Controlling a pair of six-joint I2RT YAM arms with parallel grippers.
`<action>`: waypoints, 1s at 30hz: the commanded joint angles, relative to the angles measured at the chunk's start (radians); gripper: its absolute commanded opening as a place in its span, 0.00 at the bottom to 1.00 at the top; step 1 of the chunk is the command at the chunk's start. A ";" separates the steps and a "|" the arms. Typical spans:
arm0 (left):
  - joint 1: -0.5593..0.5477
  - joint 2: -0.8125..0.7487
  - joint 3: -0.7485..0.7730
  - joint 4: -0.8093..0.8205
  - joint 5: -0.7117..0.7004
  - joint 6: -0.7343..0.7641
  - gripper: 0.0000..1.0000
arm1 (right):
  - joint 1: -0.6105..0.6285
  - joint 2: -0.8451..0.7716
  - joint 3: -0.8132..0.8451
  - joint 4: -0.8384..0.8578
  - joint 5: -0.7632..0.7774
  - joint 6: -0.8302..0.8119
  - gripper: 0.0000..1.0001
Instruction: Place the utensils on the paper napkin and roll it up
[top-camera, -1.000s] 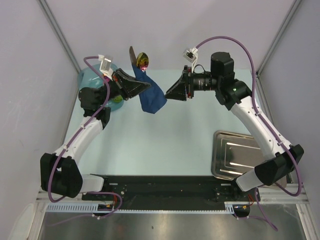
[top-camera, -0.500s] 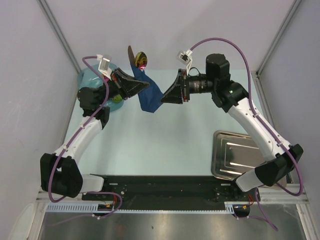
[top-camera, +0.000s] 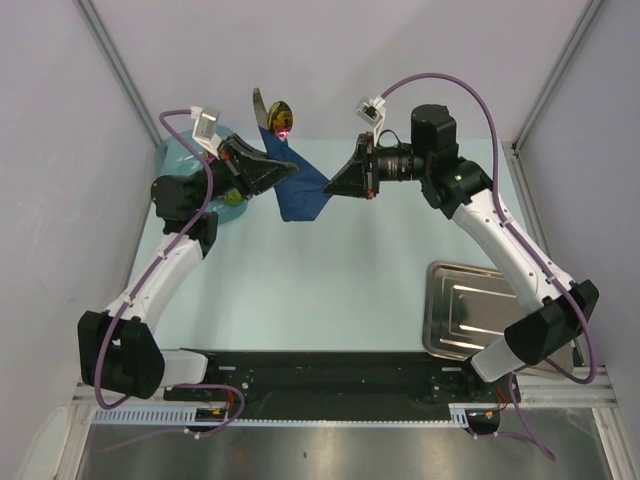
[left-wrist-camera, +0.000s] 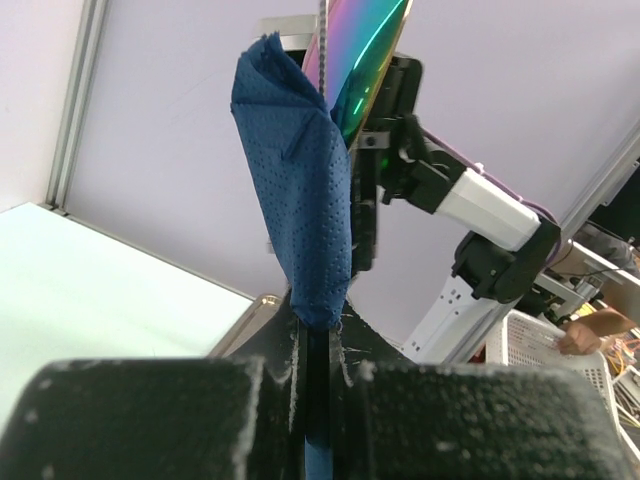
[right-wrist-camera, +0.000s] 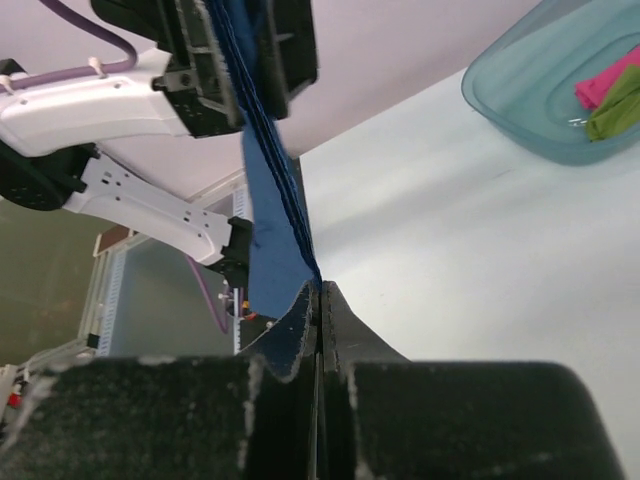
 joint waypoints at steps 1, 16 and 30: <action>-0.016 -0.055 0.065 0.029 -0.003 -0.037 0.00 | -0.009 0.036 0.025 0.075 0.024 -0.067 0.00; -0.071 -0.053 0.067 0.042 -0.021 -0.049 0.00 | 0.070 0.098 0.027 0.204 0.039 -0.075 0.00; -0.018 -0.110 0.078 -0.307 -0.245 0.271 0.00 | -0.046 -0.025 0.109 0.023 0.321 -0.043 0.48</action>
